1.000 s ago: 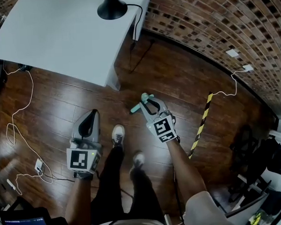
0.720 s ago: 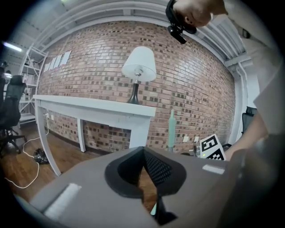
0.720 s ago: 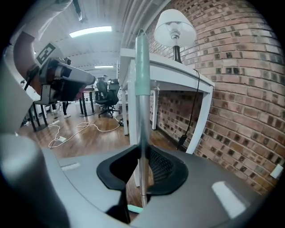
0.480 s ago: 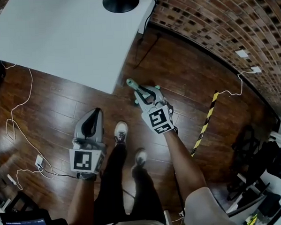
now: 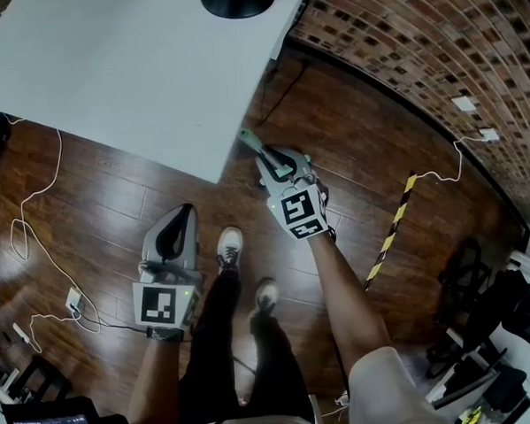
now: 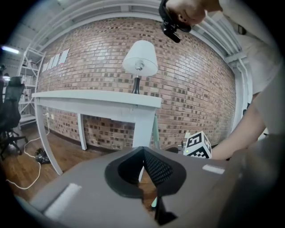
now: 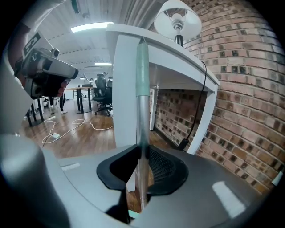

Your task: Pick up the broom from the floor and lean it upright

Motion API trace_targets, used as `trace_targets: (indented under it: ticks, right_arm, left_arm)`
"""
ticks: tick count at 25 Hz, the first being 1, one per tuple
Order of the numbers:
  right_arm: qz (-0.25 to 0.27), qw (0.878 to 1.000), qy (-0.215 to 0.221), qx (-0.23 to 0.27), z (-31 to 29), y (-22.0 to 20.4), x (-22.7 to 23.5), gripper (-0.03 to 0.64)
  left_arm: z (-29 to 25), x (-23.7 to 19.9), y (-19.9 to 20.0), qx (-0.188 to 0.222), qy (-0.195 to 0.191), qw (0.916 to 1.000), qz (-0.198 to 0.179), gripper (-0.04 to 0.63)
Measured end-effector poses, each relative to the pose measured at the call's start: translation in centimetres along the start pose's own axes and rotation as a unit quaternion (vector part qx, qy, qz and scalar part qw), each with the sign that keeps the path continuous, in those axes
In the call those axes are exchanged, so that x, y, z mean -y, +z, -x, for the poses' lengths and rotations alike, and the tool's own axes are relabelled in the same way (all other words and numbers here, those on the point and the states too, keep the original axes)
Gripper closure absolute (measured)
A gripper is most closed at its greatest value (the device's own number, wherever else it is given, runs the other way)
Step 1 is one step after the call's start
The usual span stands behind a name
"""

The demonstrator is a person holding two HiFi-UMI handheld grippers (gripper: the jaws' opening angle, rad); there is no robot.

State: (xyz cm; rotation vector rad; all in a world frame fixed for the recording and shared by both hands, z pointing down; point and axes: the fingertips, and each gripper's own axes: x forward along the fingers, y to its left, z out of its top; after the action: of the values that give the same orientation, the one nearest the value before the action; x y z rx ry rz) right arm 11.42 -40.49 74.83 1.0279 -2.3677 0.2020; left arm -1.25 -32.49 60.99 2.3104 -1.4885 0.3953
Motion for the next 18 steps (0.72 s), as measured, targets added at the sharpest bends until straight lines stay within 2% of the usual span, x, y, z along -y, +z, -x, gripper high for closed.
trace_targets:
  ticks: [4, 8, 12, 15, 18]
  right_arm:
    - [-0.005, 1.000, -0.003, 0.009, -0.4, 0.6, 0.4, 0.526]
    - [-0.008, 1.000, -0.008, 0.016, -0.4, 0.7, 0.3, 0.526]
    - [-0.006, 1.000, -0.018, 0.014, -0.8, 0.8, 0.6, 0.525]
    - [-0.003, 1.000, -0.020, 0.016, -0.7, 0.8, 0.9, 0.523]
    - [0.003, 1.000, -0.023, 0.018, -0.7, 0.8, 0.9, 0.522]
  left_arm:
    - [-0.2, -0.3, 0.2, 0.022, -0.002, 0.9998, -0.001, 0.594]
    - [-0.2, -0.3, -0.4, 0.010, -0.002, 0.9999, 0.005, 0.594]
    - [-0.2, -0.7, -0.5, 0.025, -0.004, 0.9997, 0.002, 0.594]
    - [-0.1, -0.3, -1.1, -0.006, -0.004, 1.0000, 0.004, 0.594]
    - [-0.1, -0.3, -1.3, -0.011, -0.005, 0.9999, 0.007, 0.594]
